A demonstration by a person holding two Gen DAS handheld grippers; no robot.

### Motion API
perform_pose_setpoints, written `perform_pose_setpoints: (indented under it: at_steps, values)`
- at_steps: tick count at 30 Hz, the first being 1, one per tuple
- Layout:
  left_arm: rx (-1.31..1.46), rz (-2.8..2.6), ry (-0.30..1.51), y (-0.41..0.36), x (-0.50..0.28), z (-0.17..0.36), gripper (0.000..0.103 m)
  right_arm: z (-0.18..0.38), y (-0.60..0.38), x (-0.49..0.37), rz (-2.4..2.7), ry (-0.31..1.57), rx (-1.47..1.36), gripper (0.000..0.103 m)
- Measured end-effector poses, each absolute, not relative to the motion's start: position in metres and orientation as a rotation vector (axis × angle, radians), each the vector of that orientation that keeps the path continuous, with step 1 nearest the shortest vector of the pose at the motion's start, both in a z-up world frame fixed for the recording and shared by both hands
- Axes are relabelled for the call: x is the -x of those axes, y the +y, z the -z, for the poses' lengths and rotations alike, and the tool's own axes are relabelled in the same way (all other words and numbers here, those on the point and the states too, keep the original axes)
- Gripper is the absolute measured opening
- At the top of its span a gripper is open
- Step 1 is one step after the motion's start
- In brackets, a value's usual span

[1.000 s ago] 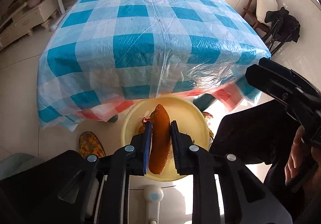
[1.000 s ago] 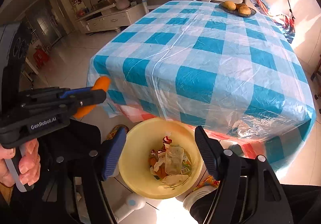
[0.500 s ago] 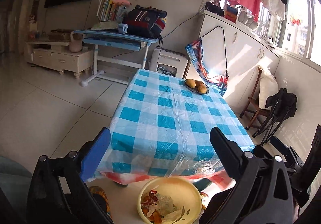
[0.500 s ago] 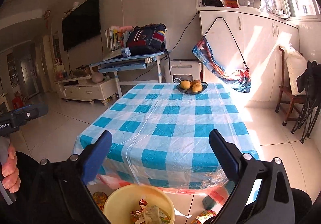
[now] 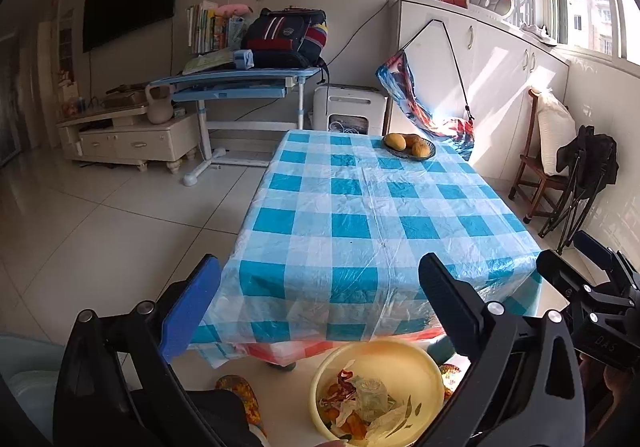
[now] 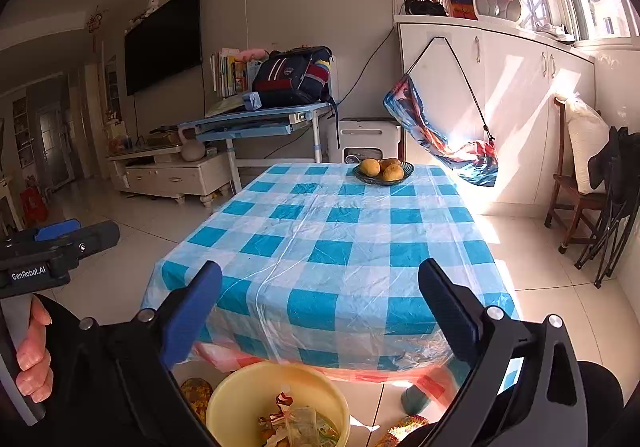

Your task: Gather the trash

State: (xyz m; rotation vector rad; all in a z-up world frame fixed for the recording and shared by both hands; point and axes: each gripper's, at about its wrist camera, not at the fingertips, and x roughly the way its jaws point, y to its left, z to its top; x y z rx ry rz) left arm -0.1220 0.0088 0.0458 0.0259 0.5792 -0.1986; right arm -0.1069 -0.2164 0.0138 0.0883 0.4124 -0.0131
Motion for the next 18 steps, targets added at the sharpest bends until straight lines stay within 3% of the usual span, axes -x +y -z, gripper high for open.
perform_pose_setpoints:
  at_steps: [18]
  values:
    - [-0.086,0.161,0.554,0.0009,0.127,-0.0455,0.096,-0.0141,-0.2218,0.1073,0.032,0.413,-0.105,0.095]
